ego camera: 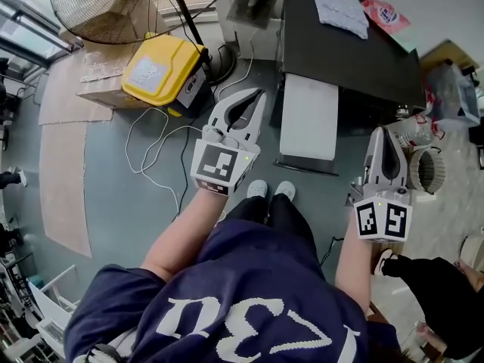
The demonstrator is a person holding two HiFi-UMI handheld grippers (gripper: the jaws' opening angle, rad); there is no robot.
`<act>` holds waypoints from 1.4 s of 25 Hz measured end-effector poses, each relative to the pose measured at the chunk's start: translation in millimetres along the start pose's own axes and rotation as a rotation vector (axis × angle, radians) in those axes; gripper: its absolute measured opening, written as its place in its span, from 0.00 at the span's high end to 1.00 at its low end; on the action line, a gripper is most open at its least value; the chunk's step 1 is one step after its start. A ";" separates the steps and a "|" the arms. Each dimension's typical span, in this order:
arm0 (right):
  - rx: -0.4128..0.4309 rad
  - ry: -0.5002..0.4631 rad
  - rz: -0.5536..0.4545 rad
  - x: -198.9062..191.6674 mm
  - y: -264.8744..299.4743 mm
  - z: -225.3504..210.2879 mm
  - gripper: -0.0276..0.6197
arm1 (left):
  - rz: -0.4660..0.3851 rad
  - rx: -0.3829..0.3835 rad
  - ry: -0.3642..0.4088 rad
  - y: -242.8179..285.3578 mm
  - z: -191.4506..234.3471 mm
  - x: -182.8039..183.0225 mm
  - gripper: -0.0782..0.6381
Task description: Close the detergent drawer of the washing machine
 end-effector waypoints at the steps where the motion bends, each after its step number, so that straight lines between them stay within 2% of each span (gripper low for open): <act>1: 0.002 0.002 0.007 -1.9 3.8 -3.6 0.93 | 0.018 -0.009 -0.001 3.5 -0.9 -3.5 0.86; 5: 0.034 0.001 0.040 -10.0 19.1 -22.0 0.93 | 0.054 -0.021 -0.002 18.6 -4.4 -11.9 0.86; 9: 0.070 -0.003 0.084 -15.5 34.1 -46.6 0.93 | 0.055 -0.008 -0.014 31.9 -10.1 -19.2 0.86; 12: 0.148 0.004 0.145 -20.9 46.7 -59.4 0.93 | 0.060 -0.003 -0.029 42.2 -14.4 -22.7 0.86; 17: 0.309 0.005 0.376 -67.9 51.8 -80.6 0.92 | 0.085 -0.047 -0.039 55.6 -35.7 -38.0 0.86; 18: 0.336 0.010 0.434 -81.8 48.2 -85.4 0.82 | 0.095 -0.058 -0.048 57.5 -40.7 -42.1 0.86; 19: 0.361 0.017 0.496 -96.6 44.1 -90.1 0.77 | 0.105 -0.066 -0.058 59.4 -45.3 -46.8 0.86; 22: 0.430 0.024 0.680 -143.1 28.1 -100.8 0.69 | 0.137 -0.096 -0.076 62.7 -58.6 -65.3 0.86; 25: 0.490 0.040 0.827 -184.4 8.2 -103.2 0.63 | 0.180 -0.153 -0.099 59.1 -72.4 -86.5 0.80; 28: 0.521 0.072 0.932 -214.7 -10.7 -102.8 0.59 | 0.236 -0.231 -0.098 51.8 -90.0 -105.8 0.76; 32: 0.551 0.073 1.014 -240.1 -31.8 -96.3 0.55 | 0.287 -0.362 -0.092 34.4 -114.0 -130.2 0.70; 35: 0.547 0.023 1.033 -251.2 -40.7 -95.3 0.55 | 0.327 -0.483 -0.102 18.9 -132.9 -148.3 0.66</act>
Point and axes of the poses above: the fingertips, and each gripper's own axes: y forward along the fingers, z to its left, x out of its top, the point moved 5 cm from there along -y, backward along the fingers, and after that the axes turned 13 degrees about y, right-handed, at the moved point
